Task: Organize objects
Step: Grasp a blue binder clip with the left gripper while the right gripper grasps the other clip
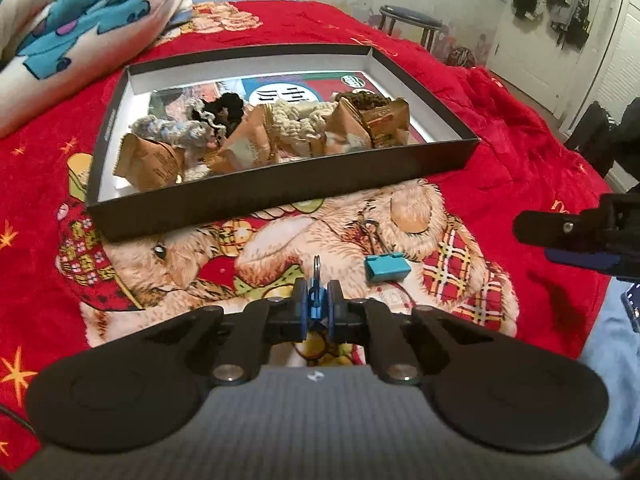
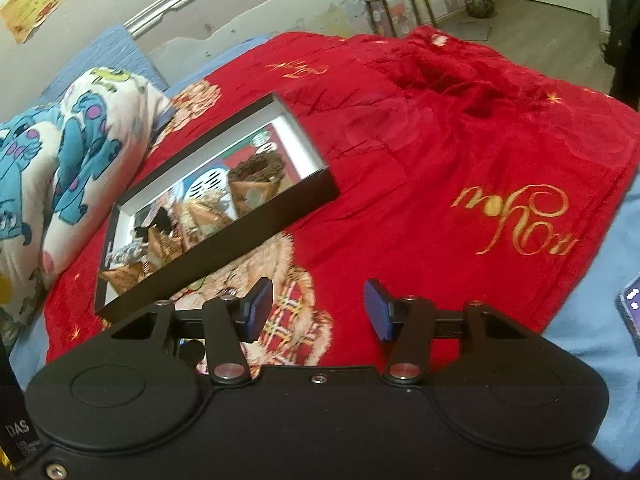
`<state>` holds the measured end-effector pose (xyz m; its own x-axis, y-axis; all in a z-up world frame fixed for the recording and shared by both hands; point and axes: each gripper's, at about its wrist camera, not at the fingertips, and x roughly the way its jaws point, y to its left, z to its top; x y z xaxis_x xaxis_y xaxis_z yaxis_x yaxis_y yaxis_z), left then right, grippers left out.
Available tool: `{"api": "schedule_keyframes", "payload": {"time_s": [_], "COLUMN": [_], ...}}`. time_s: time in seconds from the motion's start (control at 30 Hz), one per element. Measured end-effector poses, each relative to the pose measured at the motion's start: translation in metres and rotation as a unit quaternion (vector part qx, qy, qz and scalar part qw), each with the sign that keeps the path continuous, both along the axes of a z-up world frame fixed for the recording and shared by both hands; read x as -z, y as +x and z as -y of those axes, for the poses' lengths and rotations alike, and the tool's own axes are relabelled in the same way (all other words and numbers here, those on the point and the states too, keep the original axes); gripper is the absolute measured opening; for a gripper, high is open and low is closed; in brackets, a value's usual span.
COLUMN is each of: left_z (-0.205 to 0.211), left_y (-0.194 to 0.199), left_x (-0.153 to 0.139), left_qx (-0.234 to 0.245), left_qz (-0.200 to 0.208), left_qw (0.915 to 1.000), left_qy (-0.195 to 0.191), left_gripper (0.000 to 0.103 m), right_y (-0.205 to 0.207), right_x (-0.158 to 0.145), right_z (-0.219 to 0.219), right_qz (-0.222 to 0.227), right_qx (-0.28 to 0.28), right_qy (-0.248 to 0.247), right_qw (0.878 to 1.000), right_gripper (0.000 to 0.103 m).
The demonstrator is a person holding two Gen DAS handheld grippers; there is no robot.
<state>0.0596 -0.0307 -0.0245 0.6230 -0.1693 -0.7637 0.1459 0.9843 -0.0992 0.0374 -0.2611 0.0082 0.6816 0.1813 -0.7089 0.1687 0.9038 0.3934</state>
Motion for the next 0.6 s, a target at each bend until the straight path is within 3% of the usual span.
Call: {"api": "schedule_keyframes", "payload": {"time_s": [0.33, 0.6], "left_z": [-0.008, -0.021], "left_y": [0.006, 0.017], "left_x": [-0.005, -0.004], "left_qx": [-0.032, -0.054], "left_qz": [0.003, -0.023], "left_qw": [0.9988, 0.9973], "left_qy": [0.038, 0.044], "left_gripper": [0.012, 0.012], "right_y": [0.016, 0.036], "right_x": [0.01, 0.031], "right_z": [-0.052, -0.074], "right_qz": [0.015, -0.006], "right_qx": [-0.106, -0.124], "right_qy": [0.019, 0.013], "right_qw": [0.994, 0.992], "right_gripper": [0.05, 0.042]}}
